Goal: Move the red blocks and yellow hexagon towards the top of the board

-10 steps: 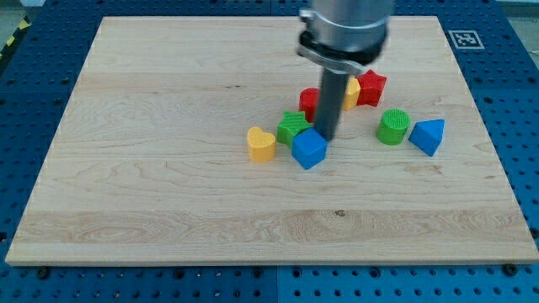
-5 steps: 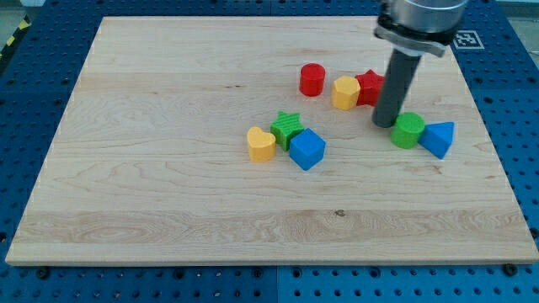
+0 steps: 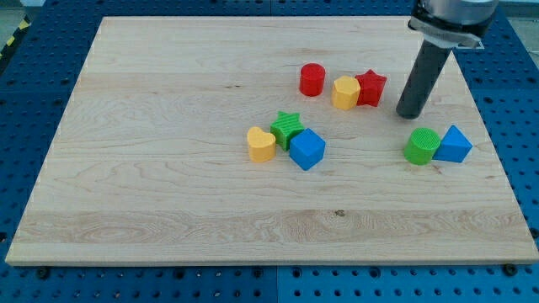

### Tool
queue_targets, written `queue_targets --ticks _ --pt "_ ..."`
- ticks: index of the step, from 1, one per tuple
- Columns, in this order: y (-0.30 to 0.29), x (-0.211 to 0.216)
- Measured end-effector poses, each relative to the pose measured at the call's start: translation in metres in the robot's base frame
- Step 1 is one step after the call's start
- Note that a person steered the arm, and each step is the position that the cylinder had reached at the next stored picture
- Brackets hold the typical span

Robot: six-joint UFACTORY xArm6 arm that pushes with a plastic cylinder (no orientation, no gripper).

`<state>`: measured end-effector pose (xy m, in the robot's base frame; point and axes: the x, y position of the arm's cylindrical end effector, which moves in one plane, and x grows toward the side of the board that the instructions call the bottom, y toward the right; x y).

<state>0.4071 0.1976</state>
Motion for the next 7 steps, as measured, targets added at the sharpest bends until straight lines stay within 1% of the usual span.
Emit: queue_targets --ticks 1,2,4,6,7 --pt "-0.021 -0.002" --pt "-0.050 -0.017" --pt "-0.050 -0.018" --pt "-0.055 -0.031" --pt "-0.052 -0.018"
